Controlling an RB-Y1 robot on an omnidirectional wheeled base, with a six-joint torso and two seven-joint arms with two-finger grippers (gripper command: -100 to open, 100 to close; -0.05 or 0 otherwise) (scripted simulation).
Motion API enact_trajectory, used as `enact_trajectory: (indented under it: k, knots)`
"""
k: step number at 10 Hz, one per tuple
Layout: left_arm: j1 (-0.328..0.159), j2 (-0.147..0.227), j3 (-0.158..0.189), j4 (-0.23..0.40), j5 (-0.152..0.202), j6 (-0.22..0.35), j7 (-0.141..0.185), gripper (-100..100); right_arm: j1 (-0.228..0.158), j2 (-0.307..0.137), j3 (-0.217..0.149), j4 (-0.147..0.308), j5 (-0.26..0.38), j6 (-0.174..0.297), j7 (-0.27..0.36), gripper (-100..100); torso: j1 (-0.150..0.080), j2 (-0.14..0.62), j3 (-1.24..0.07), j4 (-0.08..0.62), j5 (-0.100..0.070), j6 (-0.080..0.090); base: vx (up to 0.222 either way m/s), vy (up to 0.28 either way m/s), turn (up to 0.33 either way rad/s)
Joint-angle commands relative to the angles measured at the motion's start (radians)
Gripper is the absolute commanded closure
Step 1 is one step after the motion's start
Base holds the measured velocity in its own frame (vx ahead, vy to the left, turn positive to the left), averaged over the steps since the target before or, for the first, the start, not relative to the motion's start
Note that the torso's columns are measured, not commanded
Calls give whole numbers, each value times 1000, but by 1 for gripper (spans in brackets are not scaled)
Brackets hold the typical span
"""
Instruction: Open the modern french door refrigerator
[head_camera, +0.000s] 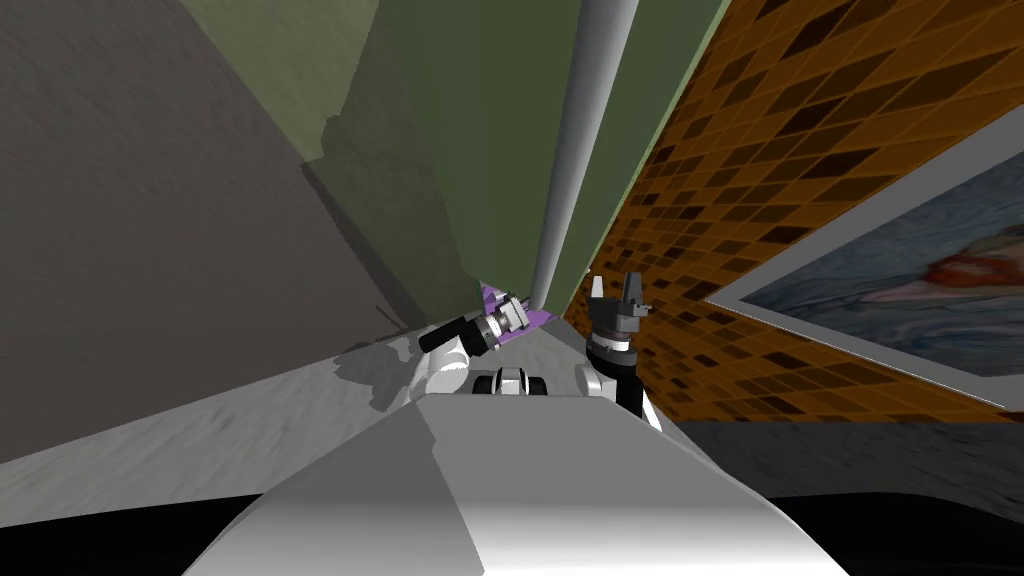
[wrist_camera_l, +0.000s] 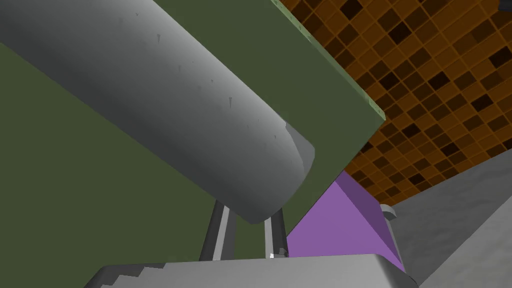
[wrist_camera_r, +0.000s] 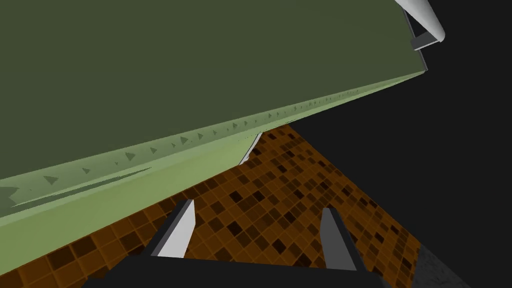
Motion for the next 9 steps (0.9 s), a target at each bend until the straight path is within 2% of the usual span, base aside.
enact_trajectory:
  k: [1,3,4,9]
  knots:
    - [-45,9,11,-18,44,44,23,-100,0,0,0,0,0,0,0,0,-3,0,0,0,-1,0,-21,93,176]
    - [-73,7,25,-46,64,89,50,-100,2,1,-1,1,0,0,0,0,-9,-14,-8,-7,-2,-4,43,-71,252]
    - [-86,7,32,-60,74,111,64,-100,2,1,-1,1,0,0,0,0,-9,-18,-12,-7,-3,0,49,-59,101]
    - [-156,4,66,-131,123,224,132,-100,2,1,-2,-3,-1,-4,0,0,15,-7,-8,-1,6,-7,30,-50,137]
